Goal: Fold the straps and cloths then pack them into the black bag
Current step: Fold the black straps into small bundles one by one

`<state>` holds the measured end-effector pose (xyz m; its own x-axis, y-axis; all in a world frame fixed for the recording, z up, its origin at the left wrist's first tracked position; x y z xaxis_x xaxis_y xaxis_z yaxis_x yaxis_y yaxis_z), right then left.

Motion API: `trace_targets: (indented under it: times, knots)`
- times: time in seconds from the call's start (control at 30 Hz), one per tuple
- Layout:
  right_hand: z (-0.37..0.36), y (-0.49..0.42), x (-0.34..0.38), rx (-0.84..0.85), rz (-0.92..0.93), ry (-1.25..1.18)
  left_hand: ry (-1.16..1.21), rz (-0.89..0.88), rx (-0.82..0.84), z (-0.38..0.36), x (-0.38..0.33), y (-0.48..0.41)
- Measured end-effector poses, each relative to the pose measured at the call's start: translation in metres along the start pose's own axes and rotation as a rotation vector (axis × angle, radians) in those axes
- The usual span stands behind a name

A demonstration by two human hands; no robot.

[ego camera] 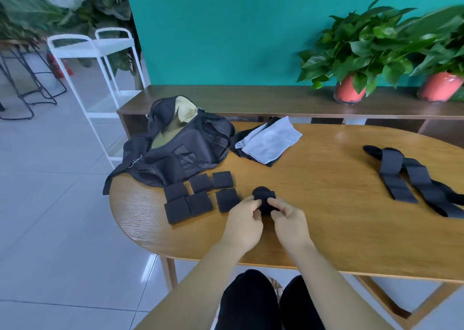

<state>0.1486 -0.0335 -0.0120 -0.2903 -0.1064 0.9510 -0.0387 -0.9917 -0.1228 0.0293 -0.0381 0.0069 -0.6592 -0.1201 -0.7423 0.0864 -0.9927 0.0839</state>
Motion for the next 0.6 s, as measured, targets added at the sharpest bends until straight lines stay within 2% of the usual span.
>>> trace_targets:
  times: [0.17,0.37,0.6]
  knots:
    - [-0.053,-0.015,0.042,0.029,0.124,-0.056,0.048,-0.014,-0.215,0.064,0.019,-0.005]
    - [-0.129,-0.028,0.074,0.193,0.242,0.035,0.136,0.031,-0.343,0.123,0.065,-0.009]
    - [-0.183,-0.029,0.072,0.372,0.196,0.167,0.08,0.192,-0.32,0.134,0.124,-0.008]
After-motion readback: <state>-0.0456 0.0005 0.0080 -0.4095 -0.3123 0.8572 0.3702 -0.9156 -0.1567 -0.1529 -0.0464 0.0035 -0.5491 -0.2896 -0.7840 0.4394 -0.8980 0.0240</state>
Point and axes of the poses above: each hand's wrist, its own y-axis away from the middle knuckle, its own z-axis out of the back of the hand, x = y × z, the point moved 7 cm from there along -y, towards the middle knuckle, and after that the axes turned 13 degrees about z, right-handed, at the moved point
